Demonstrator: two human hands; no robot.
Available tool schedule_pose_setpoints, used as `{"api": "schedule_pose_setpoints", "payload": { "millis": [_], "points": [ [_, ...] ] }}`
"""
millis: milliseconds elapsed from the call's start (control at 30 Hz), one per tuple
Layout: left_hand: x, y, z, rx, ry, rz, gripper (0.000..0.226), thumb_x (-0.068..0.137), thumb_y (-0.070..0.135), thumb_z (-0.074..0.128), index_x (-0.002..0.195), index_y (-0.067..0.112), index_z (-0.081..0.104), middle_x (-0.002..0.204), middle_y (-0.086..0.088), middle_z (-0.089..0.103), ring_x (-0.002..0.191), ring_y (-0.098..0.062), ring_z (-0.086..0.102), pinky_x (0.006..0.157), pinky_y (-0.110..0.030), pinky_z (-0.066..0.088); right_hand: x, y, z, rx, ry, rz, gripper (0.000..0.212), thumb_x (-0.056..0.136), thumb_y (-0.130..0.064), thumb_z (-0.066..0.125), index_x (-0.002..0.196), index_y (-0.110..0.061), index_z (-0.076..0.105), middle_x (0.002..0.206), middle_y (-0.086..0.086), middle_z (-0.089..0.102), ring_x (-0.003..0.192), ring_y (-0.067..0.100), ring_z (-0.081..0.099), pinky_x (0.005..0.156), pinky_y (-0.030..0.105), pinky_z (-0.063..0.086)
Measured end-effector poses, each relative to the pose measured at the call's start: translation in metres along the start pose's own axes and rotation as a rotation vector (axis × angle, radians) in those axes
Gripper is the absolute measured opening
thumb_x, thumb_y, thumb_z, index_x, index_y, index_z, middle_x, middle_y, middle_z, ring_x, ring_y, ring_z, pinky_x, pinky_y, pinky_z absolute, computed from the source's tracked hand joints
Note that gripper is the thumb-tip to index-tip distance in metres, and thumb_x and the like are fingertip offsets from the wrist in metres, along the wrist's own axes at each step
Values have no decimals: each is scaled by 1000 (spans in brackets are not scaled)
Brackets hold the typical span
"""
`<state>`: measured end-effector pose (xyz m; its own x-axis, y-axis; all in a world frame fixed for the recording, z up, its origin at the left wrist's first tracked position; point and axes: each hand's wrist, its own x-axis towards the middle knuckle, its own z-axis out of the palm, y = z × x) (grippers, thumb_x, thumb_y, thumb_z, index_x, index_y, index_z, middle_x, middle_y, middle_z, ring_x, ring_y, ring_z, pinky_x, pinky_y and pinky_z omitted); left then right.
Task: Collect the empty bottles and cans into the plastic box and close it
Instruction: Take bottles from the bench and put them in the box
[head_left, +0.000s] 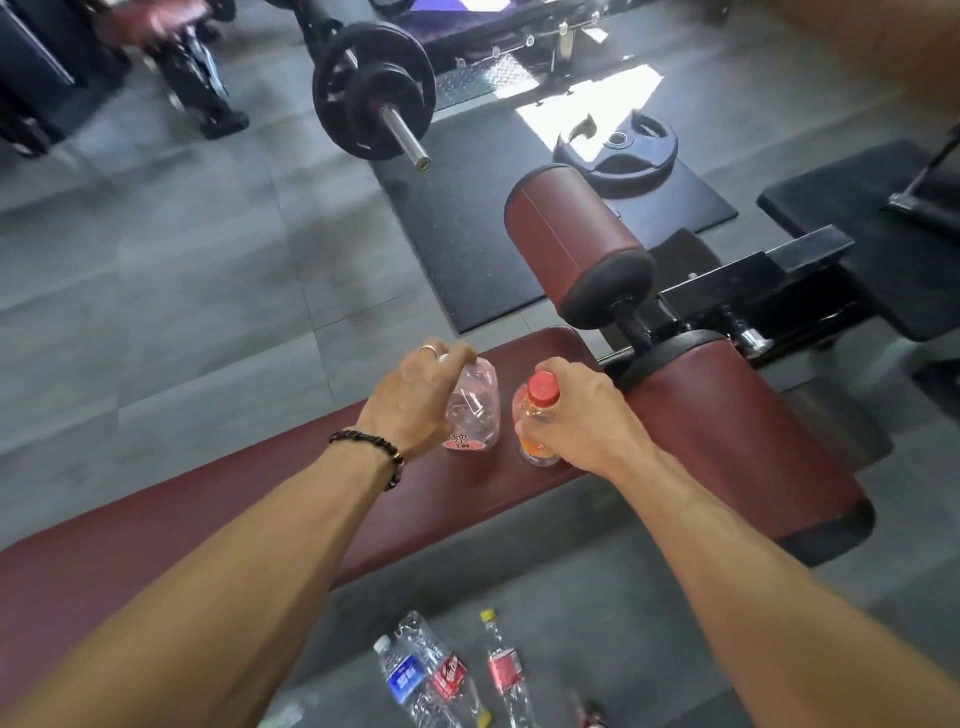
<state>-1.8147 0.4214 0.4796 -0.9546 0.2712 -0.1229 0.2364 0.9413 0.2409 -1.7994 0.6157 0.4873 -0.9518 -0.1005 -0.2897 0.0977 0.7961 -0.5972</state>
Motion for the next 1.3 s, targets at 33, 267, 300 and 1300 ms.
{"api": "schedule_pose_setpoints", "payload": {
  "millis": [33,267,300,1300],
  "points": [
    [-3,0,0,17,20,9,58,71,9,73,119,22,44,111,-7,51,93,-28,54,70,-42,51,0,-2,1,-5,-4,-2,48,77,-37,67,119,-20,54,112,4,59,104,27,56,92,40,46],
    [-44,-11,-13,41,109,-31,56,64,30,78,107,16,45,94,-6,56,78,-27,52,61,-35,44,-15,-33,10,-39,8,-35,53,75,-32,70,124,-24,52,114,1,59,106,25,57,90,35,45],
    [-53,-15,-16,44,117,-47,58,63,32,78,107,16,44,93,-6,56,76,-26,52,60,-35,45,-19,-38,13,-49,11,-48,54,75,-31,71,125,-24,51,115,2,59,106,25,57,90,35,45],
    [-902,-248,-186,-147,309,-865,58,65,35,73,110,25,37,100,-3,56,72,-27,49,59,-32,38,-537,-549,361,-116,-352,-866,25,72,-43,70,77,-24,55,73,-8,62,72,16,59,69,32,47]
  ]
}}
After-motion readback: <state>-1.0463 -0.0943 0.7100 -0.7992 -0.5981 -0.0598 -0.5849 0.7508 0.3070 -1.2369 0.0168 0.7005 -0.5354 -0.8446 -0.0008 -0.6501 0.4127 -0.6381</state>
